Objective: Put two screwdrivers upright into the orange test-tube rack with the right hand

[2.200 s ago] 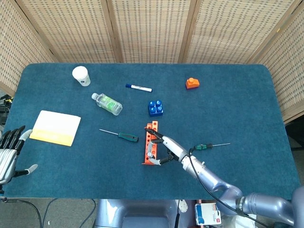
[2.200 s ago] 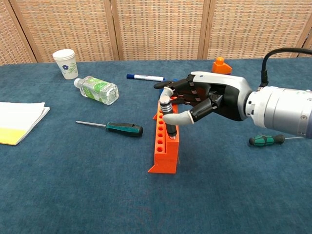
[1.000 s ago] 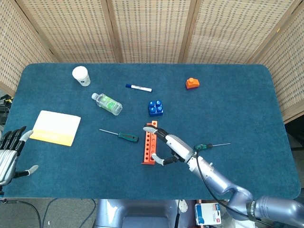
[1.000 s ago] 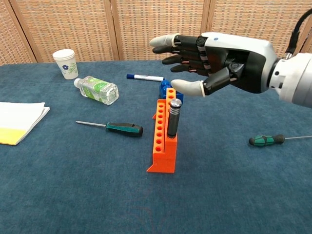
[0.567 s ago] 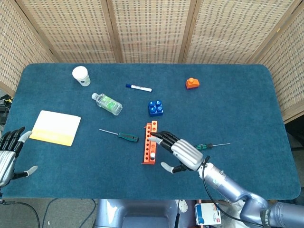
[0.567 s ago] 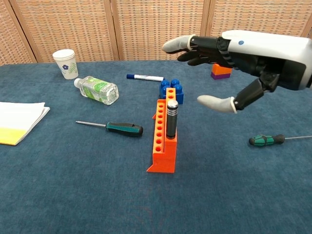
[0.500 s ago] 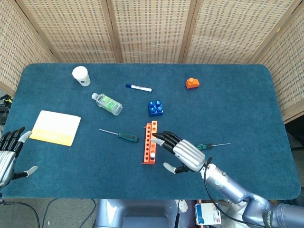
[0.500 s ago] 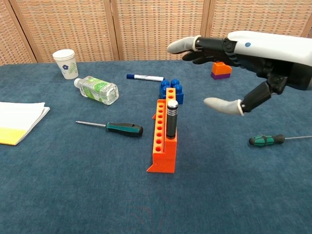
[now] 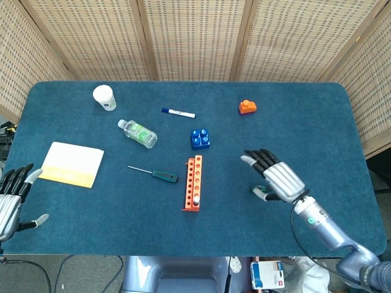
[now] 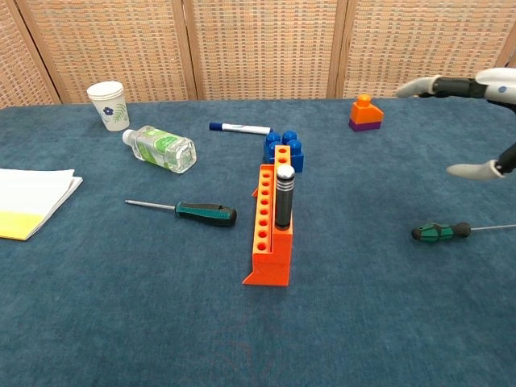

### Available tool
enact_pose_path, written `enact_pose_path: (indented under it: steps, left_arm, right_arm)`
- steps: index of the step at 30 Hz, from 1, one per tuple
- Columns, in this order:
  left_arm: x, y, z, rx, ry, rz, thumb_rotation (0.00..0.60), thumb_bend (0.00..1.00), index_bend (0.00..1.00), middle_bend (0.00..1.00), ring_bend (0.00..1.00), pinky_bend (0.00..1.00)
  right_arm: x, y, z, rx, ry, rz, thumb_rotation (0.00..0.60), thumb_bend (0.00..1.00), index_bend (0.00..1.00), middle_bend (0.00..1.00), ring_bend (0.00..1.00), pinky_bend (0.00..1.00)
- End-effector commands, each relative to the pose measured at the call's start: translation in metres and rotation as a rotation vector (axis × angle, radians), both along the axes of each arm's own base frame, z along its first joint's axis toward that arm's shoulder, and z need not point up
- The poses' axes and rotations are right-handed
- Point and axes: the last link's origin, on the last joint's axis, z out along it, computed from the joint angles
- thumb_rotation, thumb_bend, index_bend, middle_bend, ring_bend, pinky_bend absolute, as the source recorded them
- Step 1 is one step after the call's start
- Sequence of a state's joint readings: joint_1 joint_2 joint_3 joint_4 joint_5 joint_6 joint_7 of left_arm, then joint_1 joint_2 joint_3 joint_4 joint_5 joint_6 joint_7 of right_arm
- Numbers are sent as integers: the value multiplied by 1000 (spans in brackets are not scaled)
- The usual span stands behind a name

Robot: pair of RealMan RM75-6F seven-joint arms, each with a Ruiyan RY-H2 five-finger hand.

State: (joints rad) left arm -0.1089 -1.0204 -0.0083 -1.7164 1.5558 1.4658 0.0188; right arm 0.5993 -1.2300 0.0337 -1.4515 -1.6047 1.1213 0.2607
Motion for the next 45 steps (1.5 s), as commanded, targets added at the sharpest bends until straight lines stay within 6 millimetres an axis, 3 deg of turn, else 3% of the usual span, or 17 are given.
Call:
enact_pose_path:
  steps: [1,5,9,15,30,45]
  left_arm:
    - [1,0,-2,-5,4,-2,600,0,0,0,0,0]
    - [1,2,-4,-8,10,1,600,0,0,0,0,0]
    - [1,4,-4,-8,15,10,600,0,0,0,0,0]
    - [-1,7,-4,-7,16,24,600,0,0,0,0,0]
    - [-1,7,-6,-5,22,25,600,0,0,0,0,0]
    - [-2,8,-6,-5,22,29,600,0,0,0,0,0]
  right_arm:
    - [-43,-15,3,-36,101,-151,600,171,27,0,0,0]
    - [-54,-25,-6,-16,125,-205,600,155,79,0,0,0]
    - [-55,-27,-18,30,160,-217,600,155,209,0,0,0]
    - [-54,-28,-30,61,194,-210,600,155,307,0,0,0]
    - [-52,-26,-64,84,196,-215,600,169,395,0,0,0]
    - [-47,-26,-79,84,198,-211,600,177,439,0,0,0]
